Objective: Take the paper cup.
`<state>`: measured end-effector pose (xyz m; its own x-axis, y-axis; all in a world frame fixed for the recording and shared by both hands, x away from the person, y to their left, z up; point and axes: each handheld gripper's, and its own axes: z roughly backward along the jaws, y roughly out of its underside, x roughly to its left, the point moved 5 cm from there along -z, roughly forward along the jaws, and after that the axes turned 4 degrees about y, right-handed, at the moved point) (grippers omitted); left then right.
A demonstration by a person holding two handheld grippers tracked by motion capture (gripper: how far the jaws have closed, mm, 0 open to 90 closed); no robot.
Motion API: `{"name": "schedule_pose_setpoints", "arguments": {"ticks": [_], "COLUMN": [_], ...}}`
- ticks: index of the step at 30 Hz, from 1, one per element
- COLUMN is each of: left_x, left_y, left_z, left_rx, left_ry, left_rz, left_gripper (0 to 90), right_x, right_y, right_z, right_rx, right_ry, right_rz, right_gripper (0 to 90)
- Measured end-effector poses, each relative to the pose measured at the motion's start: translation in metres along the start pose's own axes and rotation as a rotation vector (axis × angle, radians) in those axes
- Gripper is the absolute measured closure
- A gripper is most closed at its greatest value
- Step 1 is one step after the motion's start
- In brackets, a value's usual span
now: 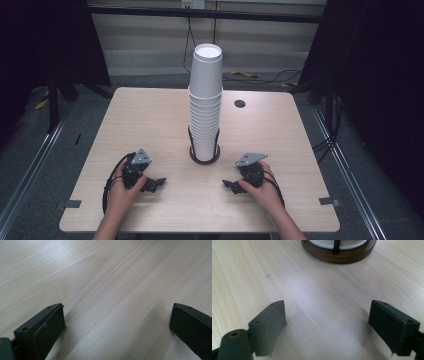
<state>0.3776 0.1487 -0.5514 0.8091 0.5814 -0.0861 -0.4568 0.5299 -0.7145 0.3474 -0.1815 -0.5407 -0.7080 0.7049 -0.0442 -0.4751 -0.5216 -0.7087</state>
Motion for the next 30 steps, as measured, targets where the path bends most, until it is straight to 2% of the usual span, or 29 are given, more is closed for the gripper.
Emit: {"name": "schedule_pose_setpoints", "arguments": {"ticks": [14,15,17,18,20,22,24,25,28,30], "left_x": [0.000,0.000,-0.001,-0.001,-0.004,-0.006,-0.009,-0.011,-0.014,-0.015], "left_y": [0.000,-0.001,-0.005,-0.005,-0.008,-0.013,-0.020,-0.024,-0.036,-0.044], "left_z": [0.002,0.004,0.007,0.008,0.010,0.013,0.015,0.017,0.021,0.023], "left_rx": [0.008,0.001,-0.016,-0.015,-0.017,-0.027,-0.042,-0.043,-0.037,-0.032], "left_ry": [0.000,0.008,0.034,0.041,0.049,0.075,0.107,0.116,0.120,0.139], "left_rz": [0.005,0.017,0.037,0.043,0.049,0.054,0.057,0.052,0.019,0.019], "left_gripper": [1.7,4.7,20.5,21.7,12.8,19.8,14.8,17.3,16.0,15.8], "right_x": [0.000,0.000,0.000,0.000,-0.001,-0.001,-0.002,-0.002,-0.006,-0.008], "right_y": [0.000,0.000,0.000,0.000,0.000,0.000,0.000,0.000,-0.003,-0.007], "right_z": [0.000,0.000,0.000,0.000,0.000,0.001,0.001,0.002,0.007,0.011], "right_rx": [0.000,0.000,0.000,0.000,-0.006,-0.007,-0.011,-0.011,-0.026,-0.032], "right_ry": [-0.003,-0.005,-0.006,-0.006,-0.001,-0.002,-0.007,-0.012,-0.020,-0.018], "right_rz": [-0.001,0.000,-0.001,-0.005,-0.005,-0.009,-0.019,-0.028,-0.051,-0.063], "right_gripper": [13.7,13.7,13.7,14.5,15.8,16.0,17.7,17.7,17.7,17.8]}}
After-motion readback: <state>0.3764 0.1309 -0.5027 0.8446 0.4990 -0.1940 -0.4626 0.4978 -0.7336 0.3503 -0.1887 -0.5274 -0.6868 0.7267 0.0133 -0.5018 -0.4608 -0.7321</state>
